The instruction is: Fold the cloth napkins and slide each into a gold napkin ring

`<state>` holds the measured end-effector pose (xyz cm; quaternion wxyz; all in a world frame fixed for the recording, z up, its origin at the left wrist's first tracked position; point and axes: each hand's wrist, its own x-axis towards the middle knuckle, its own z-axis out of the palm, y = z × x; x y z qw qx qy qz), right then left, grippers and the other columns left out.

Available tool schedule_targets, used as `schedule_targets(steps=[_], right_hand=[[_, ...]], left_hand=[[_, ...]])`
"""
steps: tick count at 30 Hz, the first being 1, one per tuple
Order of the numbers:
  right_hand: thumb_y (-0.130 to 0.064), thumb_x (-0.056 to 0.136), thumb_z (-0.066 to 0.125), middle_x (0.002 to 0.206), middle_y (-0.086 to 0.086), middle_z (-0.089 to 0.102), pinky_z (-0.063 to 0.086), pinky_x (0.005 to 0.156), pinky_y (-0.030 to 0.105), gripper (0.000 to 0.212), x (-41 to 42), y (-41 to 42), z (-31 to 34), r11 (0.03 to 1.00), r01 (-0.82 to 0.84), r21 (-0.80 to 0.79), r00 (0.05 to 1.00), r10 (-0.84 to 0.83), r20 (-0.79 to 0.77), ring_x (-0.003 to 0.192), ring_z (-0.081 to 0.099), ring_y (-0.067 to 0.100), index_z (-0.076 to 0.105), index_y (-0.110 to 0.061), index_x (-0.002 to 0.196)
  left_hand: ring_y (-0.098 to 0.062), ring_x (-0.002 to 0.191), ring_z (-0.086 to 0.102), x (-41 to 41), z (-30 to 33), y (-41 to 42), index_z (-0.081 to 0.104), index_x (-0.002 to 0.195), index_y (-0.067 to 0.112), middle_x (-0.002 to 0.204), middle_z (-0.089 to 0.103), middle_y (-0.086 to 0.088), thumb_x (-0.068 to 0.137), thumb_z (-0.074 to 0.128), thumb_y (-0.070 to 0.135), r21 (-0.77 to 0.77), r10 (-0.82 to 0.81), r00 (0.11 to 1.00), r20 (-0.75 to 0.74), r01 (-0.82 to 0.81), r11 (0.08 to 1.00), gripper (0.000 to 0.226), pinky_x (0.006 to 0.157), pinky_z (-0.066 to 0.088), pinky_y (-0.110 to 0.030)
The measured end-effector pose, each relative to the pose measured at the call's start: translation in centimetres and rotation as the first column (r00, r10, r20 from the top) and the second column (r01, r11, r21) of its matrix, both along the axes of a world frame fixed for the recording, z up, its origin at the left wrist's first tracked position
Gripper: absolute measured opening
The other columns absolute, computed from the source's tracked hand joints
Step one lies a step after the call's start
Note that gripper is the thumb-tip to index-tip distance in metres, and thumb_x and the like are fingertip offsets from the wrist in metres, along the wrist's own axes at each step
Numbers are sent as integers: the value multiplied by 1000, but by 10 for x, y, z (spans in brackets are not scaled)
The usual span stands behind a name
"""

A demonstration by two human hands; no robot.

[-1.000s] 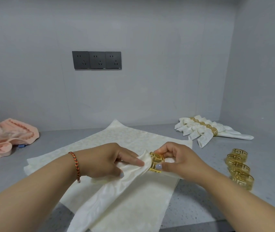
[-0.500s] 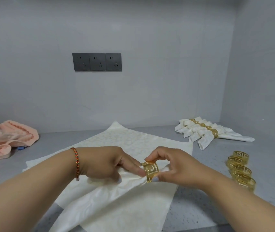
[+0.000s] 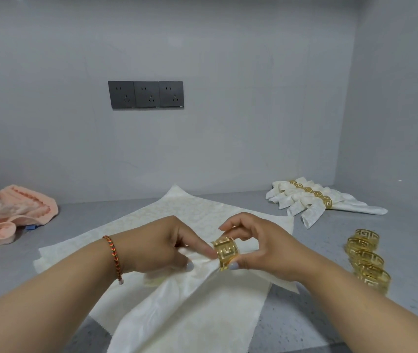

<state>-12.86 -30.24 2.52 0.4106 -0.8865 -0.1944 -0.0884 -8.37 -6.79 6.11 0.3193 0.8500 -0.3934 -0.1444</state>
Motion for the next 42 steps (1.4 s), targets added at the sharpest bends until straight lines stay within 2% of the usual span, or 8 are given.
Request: schedule_targets(steps=[5, 10, 15, 27, 31, 34, 39, 42], right_hand=[[-62, 80, 62, 87, -10, 70, 44, 86, 26, 45, 4, 0, -4, 970, 135, 201, 978, -98, -185, 86, 64, 6, 65, -18, 91], [-30, 96, 55, 83, -4, 66, 52, 85, 36, 18, 6, 11, -16, 941, 196, 275, 972, -150, -179, 71, 66, 7, 64, -15, 93], [-32, 97, 48, 81, -10, 57, 38, 65, 15, 21, 4, 17, -23, 957, 264, 122, 964, -261, -46, 70, 50, 0, 57, -18, 84], [-35, 100, 41, 67, -10, 46, 32, 54, 18, 26, 5, 19, -33, 970, 243, 30, 964, -244, 106, 56, 39, 1, 45, -19, 80], [-28, 99, 45, 66, -10, 44, 32, 54, 16, 24, 4, 21, -25, 967, 212, 141, 972, -223, 70, 55, 39, -2, 48, -15, 79], [-31, 98, 46, 69, -9, 45, 31, 55, 17, 24, 3, 25, -23, 966, 191, 172, 979, -201, 43, 56, 38, -2, 50, -14, 81], [-32, 97, 50, 70, -11, 47, 31, 57, 18, 24, 3, 25, -23, 970, 189, 156, 980, -196, 34, 59, 40, -1, 48, -20, 76], [-30, 97, 51, 67, -12, 47, 31, 57, 19, 23, 4, 22, -22, 967, 197, 160, 978, -205, 35, 58, 40, -1, 49, -20, 76]], left_hand=[[-30, 76, 61, 2, 0, 4, 67, 76, 38, 100, 68, -17, 69, 76, 20, -116, 138, 989, 55, -131, 985, 21, 76, 54, -49], [-16, 75, 63, 5, -2, 4, 52, 70, 34, 98, 69, 9, 72, 78, 2, -127, 165, 986, 14, -162, 979, 41, 67, 55, -37], [-13, 70, 64, 6, -4, 4, 50, 86, 17, 97, 70, 9, 73, 77, -2, -135, 234, 972, 16, -229, 964, 35, 59, 54, -29], [-14, 70, 63, 7, -8, 5, 56, 89, 18, 96, 70, 5, 71, 78, -5, -197, 230, 969, -86, -243, 950, 37, 64, 54, -33], [-14, 80, 64, 6, 3, -1, 61, 113, 23, 107, 69, 3, 63, 74, 15, -152, 158, 952, -263, -203, 967, 52, 72, 50, -25], [-22, 114, 62, 6, 13, -19, 63, 123, 21, 118, 66, 1, 82, 65, 32, 17, 189, 956, -226, -190, 982, 43, 83, 49, -20], [-16, 72, 57, 5, 8, -29, 74, 92, 9, 82, 68, -3, 65, 77, 56, -31, 149, 964, -222, -160, 987, 54, 70, 46, -27], [-16, 72, 52, 6, 7, -33, 75, 89, 9, 81, 65, -6, 60, 77, 62, -25, 168, 970, -176, -175, 984, 60, 70, 41, -29]])
